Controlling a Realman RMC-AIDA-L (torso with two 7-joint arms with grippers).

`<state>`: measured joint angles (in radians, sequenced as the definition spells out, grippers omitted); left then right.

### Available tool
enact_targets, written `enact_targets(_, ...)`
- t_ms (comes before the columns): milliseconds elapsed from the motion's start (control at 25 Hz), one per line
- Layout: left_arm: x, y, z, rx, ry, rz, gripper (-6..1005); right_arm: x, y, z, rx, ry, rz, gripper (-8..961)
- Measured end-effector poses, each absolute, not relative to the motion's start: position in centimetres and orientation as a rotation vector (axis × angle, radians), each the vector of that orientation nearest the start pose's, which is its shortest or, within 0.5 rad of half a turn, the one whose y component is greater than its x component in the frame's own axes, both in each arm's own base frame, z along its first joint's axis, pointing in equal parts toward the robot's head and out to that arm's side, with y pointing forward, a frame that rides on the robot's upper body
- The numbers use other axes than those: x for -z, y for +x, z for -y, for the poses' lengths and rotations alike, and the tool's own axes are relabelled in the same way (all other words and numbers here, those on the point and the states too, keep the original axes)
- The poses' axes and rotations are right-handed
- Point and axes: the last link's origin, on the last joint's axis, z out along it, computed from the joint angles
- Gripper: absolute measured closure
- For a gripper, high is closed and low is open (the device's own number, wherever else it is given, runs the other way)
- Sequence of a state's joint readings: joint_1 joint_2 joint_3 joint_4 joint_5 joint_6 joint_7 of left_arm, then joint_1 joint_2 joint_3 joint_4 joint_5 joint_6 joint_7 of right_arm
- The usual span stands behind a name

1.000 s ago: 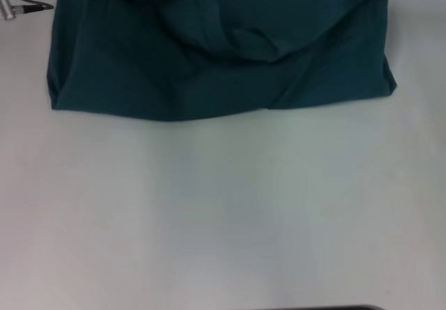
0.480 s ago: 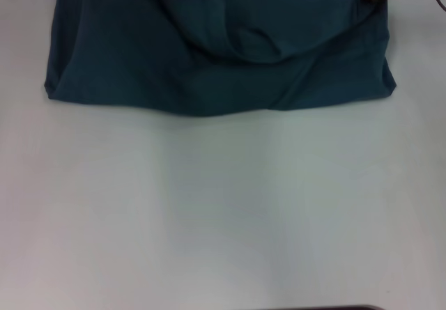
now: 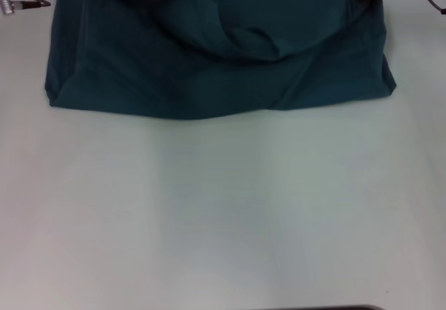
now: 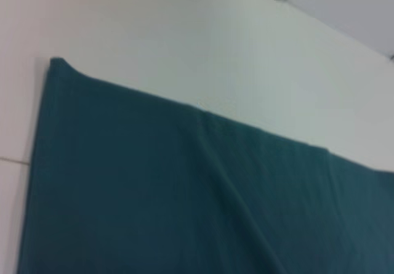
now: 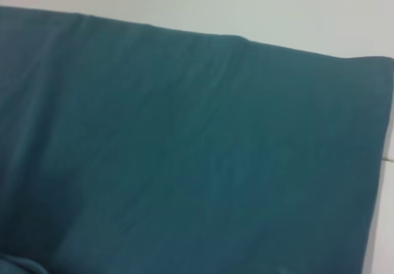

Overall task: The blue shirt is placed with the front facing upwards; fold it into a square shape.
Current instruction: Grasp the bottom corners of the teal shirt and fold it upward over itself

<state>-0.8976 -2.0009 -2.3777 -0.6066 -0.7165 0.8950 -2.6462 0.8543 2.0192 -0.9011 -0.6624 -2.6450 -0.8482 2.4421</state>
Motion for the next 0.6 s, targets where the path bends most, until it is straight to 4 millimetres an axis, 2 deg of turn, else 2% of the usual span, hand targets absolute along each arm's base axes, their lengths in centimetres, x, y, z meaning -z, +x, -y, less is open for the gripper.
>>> enact_targets(280, -2.8, -22.1, -47.5, 0.387, -1.932, 1.552, 959, -2.1, 24.3, -46.8, 0.077, -2.103, -1.059, 923)
enact_targets(600, -3.2, -23.0, -47.3, 0.378, -1.873, 1.606, 920, -2.4, 23.3, -47.4, 0.055, -2.094, -1.033, 794)
